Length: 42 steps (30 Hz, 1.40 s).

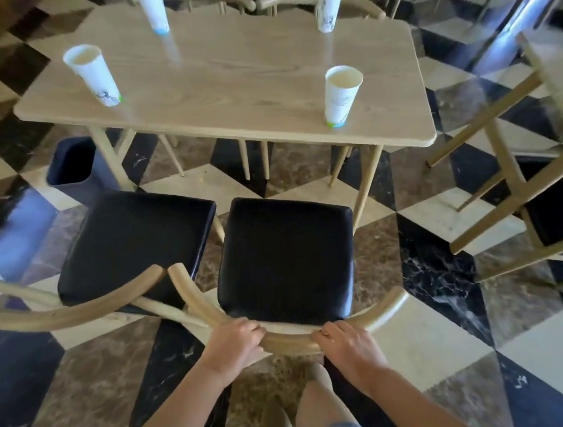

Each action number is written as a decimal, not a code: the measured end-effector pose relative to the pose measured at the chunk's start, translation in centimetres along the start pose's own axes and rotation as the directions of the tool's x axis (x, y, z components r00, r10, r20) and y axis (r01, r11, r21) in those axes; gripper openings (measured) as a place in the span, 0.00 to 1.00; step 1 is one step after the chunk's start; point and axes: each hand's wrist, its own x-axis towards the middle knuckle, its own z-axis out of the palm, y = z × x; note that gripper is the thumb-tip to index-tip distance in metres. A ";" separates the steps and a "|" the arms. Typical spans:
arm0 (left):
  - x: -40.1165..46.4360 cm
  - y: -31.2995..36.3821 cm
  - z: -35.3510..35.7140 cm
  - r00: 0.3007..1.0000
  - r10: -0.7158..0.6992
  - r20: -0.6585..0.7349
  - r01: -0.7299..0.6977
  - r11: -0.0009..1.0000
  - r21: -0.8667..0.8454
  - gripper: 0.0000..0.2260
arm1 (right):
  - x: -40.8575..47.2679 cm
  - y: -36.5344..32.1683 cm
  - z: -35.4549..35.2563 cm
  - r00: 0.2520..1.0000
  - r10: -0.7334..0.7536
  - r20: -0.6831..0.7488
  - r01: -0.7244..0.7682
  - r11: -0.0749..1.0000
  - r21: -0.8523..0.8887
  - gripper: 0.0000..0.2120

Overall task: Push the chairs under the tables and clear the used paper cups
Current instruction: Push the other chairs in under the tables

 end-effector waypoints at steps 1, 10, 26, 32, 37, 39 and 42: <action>0.6 -0.2 0.0 1.000 -0.008 -0.002 0.008 1.000 0.002 0.17 | 0.5 0.4 -0.3 1.000 -0.001 -0.013 0.001 1.000 -0.001 0.20; 8.1 -3.6 -1.8 0.999 -0.051 -0.008 0.051 0.999 -0.003 0.19 | 6.7 5.0 -2.4 1.000 0.008 -0.010 -0.009 0.999 -0.030 0.22; 21.3 -7.5 -5.1 0.988 -0.153 -0.001 0.153 0.988 0.000 0.16 | 16.8 14.6 -5.9 0.999 0.032 -0.022 -0.031 0.999 0.030 0.19; 24.8 -8.0 -6.0 0.985 -0.170 -0.027 0.170 0.985 -0.011 0.18 | 19.3 17.5 -6.9 0.995 0.053 -0.084 -0.050 0.998 0.042 0.19; 26.9 -8.4 -5.7 0.984 -0.164 -0.075 0.163 0.986 -0.025 0.19 | 20.4 19.5 -7.5 0.991 0.054 -0.122 -0.045 0.996 0.073 0.22; 27.9 -8.6 -5.8 0.983 -0.165 -0.074 0.162 0.986 -0.040 0.18 | 21.0 20.2 -8.0 0.990 0.074 -0.120 -0.066 0.995 0.075 0.23; 28.9 -9.2 -5.9 0.986 -0.149 -0.072 0.146 0.988 -0.039 0.18 | 21.8 21.1 -8.5 0.994 0.057 -0.098 -0.054 0.998 0.036 0.21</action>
